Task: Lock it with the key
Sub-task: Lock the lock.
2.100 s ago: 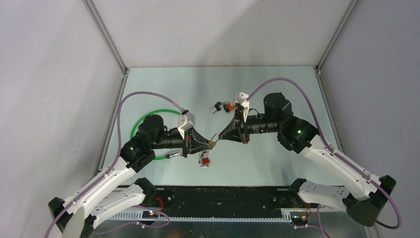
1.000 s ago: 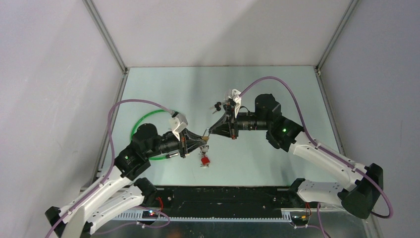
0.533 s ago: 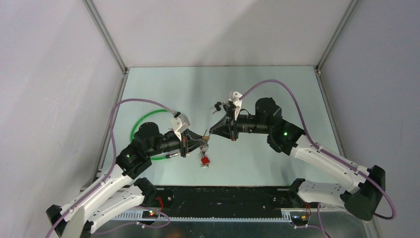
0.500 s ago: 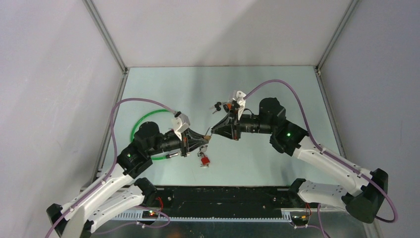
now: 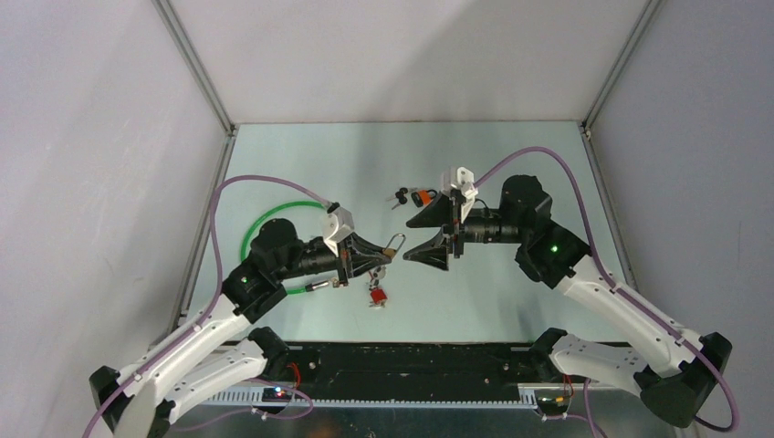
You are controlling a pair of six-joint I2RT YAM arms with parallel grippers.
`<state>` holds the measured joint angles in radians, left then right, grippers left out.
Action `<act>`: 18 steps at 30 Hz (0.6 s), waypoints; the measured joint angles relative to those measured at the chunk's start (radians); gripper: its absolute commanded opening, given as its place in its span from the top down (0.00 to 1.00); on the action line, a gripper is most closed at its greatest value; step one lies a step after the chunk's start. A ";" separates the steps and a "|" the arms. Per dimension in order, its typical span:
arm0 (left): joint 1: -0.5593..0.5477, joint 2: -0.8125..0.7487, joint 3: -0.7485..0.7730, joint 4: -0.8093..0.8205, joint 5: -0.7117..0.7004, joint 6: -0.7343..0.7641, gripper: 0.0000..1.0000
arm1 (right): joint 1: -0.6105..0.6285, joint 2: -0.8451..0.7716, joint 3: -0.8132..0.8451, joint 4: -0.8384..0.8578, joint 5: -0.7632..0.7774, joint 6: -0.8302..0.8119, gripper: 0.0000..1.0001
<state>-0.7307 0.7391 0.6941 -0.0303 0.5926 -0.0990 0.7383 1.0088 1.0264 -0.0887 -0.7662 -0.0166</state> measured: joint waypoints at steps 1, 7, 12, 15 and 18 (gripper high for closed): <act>0.000 0.004 0.001 0.000 0.011 0.000 1.00 | 0.000 0.007 0.010 -0.018 -0.002 -0.007 0.29; 0.000 0.023 0.002 -0.001 0.044 0.002 1.00 | 0.000 0.055 0.066 -0.080 -0.001 -0.021 0.40; 0.000 0.041 0.017 -0.003 0.048 0.002 1.00 | 0.020 0.101 0.106 -0.114 0.014 -0.017 0.56; 0.000 0.041 0.020 -0.002 0.049 0.002 1.00 | 0.034 0.123 0.115 -0.132 0.020 -0.018 0.75; 0.000 0.041 0.021 -0.004 0.048 0.002 0.98 | 0.041 0.135 0.115 -0.147 0.016 -0.019 1.00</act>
<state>-0.7307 0.7799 0.7147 -0.0341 0.6403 -0.0971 0.7792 1.1442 1.1416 -0.2359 -0.7502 -0.0357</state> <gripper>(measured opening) 0.060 0.198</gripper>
